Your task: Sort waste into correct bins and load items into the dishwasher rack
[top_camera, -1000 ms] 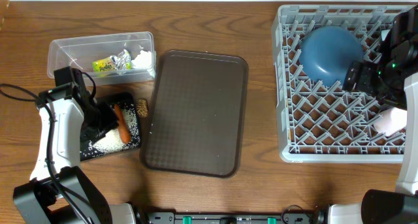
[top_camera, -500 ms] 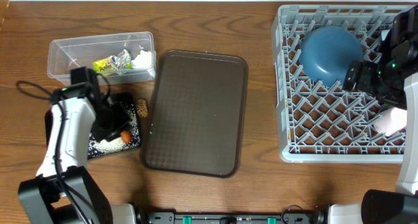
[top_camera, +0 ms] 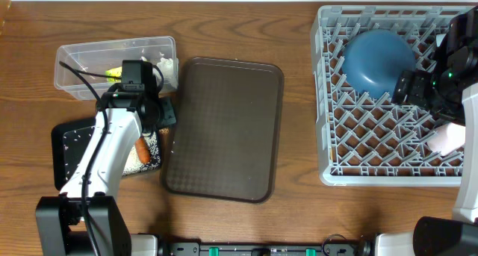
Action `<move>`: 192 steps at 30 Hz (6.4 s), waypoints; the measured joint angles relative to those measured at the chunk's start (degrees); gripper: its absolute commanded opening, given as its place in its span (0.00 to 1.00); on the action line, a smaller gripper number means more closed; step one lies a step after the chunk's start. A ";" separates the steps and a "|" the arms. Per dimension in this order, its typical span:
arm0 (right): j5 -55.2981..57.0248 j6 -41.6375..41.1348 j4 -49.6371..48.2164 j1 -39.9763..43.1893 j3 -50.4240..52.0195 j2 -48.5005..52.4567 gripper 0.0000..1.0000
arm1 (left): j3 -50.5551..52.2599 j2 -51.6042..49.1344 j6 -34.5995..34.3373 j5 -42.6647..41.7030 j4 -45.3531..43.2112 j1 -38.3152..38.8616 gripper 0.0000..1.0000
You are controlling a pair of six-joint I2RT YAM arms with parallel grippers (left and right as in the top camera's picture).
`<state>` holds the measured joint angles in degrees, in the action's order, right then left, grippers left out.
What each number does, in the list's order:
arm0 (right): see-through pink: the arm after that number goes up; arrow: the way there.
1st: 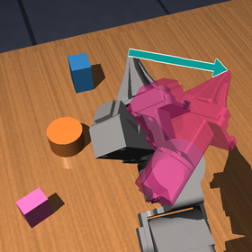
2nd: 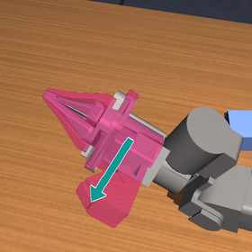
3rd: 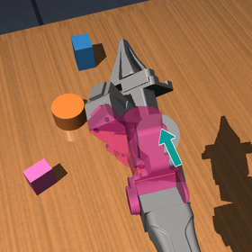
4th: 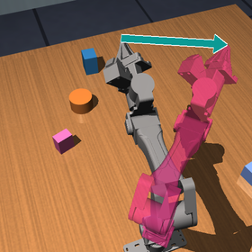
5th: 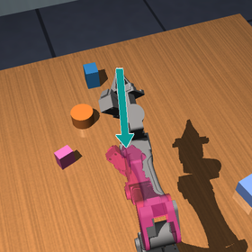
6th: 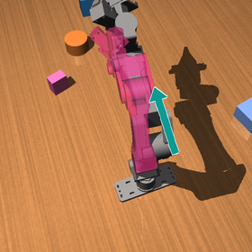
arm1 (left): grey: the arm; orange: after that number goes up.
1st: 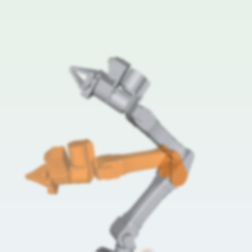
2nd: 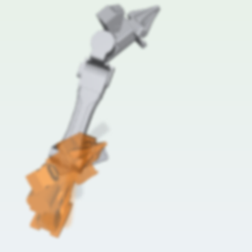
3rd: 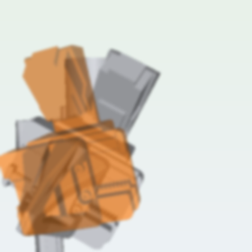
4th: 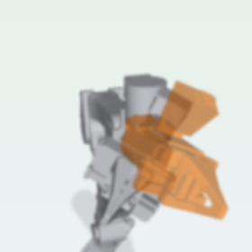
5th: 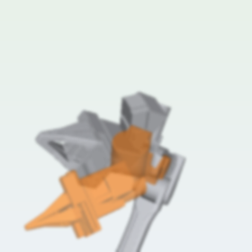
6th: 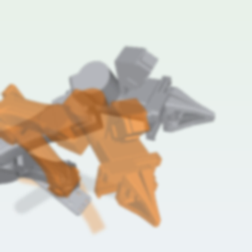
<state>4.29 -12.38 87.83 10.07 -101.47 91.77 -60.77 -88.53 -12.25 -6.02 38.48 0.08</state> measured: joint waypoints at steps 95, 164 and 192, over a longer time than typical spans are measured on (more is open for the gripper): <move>0.02 0.00 -0.22 0.00 0.00 0.00 0.99 | -0.85 -1.05 -1.44 2.62 11.67 -0.02 0.06; 0.02 0.00 -0.70 0.00 0.00 0.00 0.99 | 1.29 -5.73 -35.80 12.46 9.73 -59.89 0.28; 0.02 0.00 -0.66 0.00 0.00 0.00 0.99 | 1.33 -10.75 -29.03 -3.26 3.28 -59.74 0.29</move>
<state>4.32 -12.38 87.18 10.07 -101.47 91.77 -59.44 -99.29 -41.28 -9.28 41.76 -59.66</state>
